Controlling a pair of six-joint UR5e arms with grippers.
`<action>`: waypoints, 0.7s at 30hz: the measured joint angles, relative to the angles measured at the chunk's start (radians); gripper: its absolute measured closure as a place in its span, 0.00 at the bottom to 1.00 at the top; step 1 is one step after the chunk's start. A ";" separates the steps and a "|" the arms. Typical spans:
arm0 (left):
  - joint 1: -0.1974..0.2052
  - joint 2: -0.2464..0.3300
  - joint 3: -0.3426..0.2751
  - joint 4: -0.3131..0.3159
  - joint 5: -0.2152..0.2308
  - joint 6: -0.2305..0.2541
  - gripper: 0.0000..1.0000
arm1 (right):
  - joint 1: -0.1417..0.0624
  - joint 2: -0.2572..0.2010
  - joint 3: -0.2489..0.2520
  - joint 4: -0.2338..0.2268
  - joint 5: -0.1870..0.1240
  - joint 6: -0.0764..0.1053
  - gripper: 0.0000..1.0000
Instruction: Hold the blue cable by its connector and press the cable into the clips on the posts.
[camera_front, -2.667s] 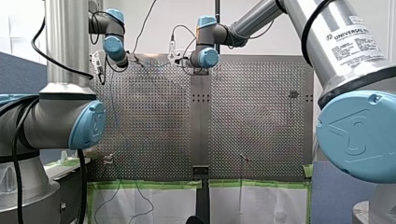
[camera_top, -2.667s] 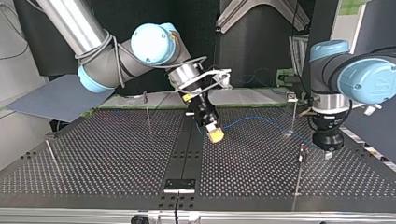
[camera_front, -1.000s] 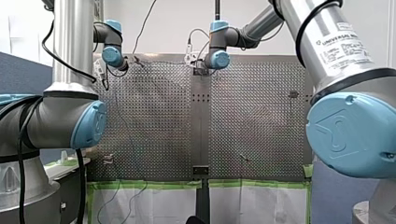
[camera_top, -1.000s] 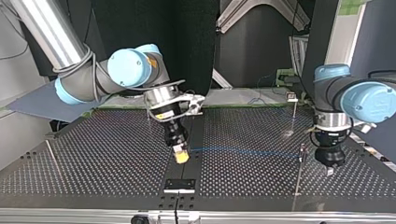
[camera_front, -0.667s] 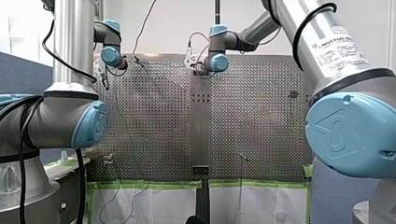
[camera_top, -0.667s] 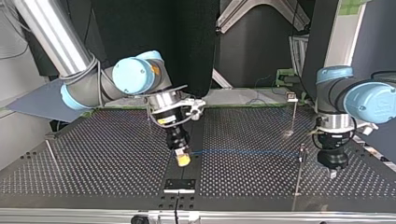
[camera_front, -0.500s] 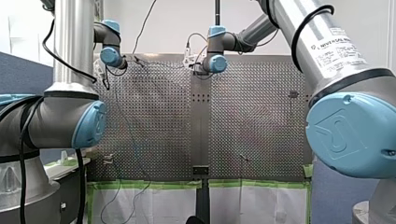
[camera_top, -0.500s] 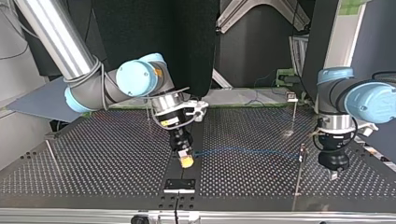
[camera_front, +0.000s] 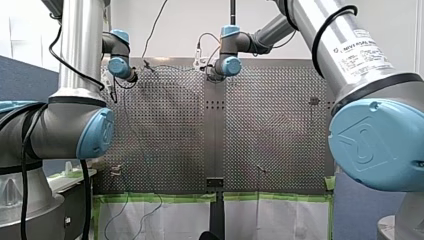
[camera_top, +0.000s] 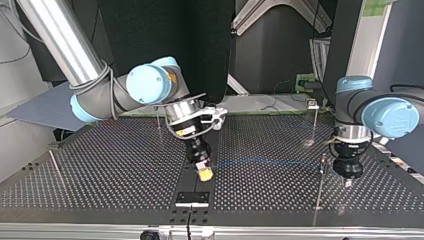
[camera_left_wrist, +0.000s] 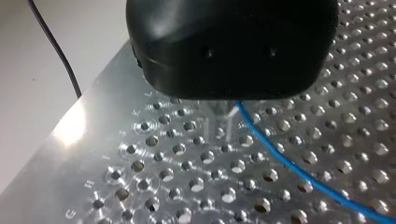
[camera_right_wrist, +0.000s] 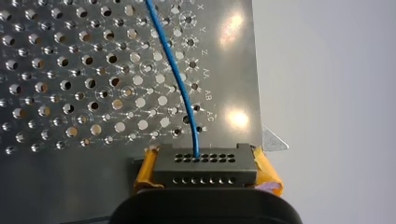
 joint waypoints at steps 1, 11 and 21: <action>0.000 0.001 0.000 -0.006 -0.006 0.004 0.05 | 0.001 0.000 0.000 0.001 0.000 0.000 1.00; -0.011 0.051 -0.002 -0.091 -0.079 0.048 0.00 | 0.004 0.000 0.000 0.010 0.000 0.000 1.00; -0.053 0.100 -0.032 -0.175 -0.027 0.068 0.00 | 0.006 0.000 0.001 0.012 0.000 0.000 1.00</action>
